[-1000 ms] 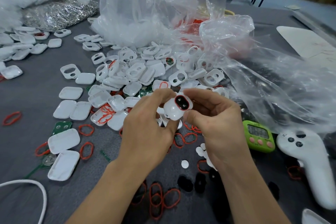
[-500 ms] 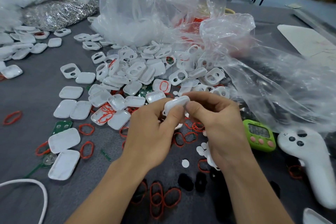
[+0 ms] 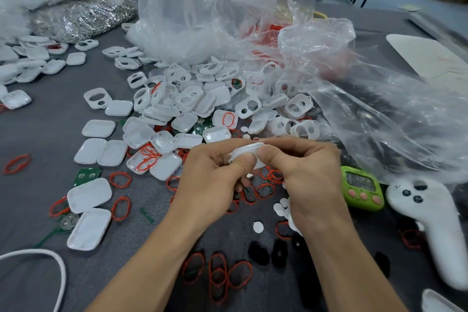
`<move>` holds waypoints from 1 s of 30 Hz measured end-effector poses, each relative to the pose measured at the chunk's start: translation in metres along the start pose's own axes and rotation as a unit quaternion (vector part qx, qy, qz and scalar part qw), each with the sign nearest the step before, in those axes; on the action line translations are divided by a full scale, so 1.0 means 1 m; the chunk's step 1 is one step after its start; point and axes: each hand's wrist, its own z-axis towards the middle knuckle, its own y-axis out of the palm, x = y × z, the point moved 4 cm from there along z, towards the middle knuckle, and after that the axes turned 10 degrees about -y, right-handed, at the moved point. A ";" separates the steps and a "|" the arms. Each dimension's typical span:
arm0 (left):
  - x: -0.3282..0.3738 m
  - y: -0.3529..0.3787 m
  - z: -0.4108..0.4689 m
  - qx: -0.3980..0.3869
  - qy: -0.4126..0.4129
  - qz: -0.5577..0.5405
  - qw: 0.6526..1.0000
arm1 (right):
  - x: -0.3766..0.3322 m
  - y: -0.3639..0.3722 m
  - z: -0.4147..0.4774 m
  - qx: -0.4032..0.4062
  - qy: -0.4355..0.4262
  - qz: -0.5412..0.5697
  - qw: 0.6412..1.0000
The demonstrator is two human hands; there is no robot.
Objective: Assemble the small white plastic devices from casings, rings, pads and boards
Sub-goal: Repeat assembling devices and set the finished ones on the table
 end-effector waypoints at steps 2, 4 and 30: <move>0.000 0.000 -0.001 0.000 -0.001 -0.003 1.000 | 0.003 0.001 0.000 0.010 -0.003 -0.009 1.000; 0.000 0.000 -0.001 0.005 0.000 -0.005 1.000 | 0.003 0.002 0.000 0.013 -0.009 -0.016 1.000; 0.002 0.004 -0.001 -0.058 -0.024 0.013 0.998 | -0.004 0.003 0.000 -0.013 -0.081 -0.172 0.982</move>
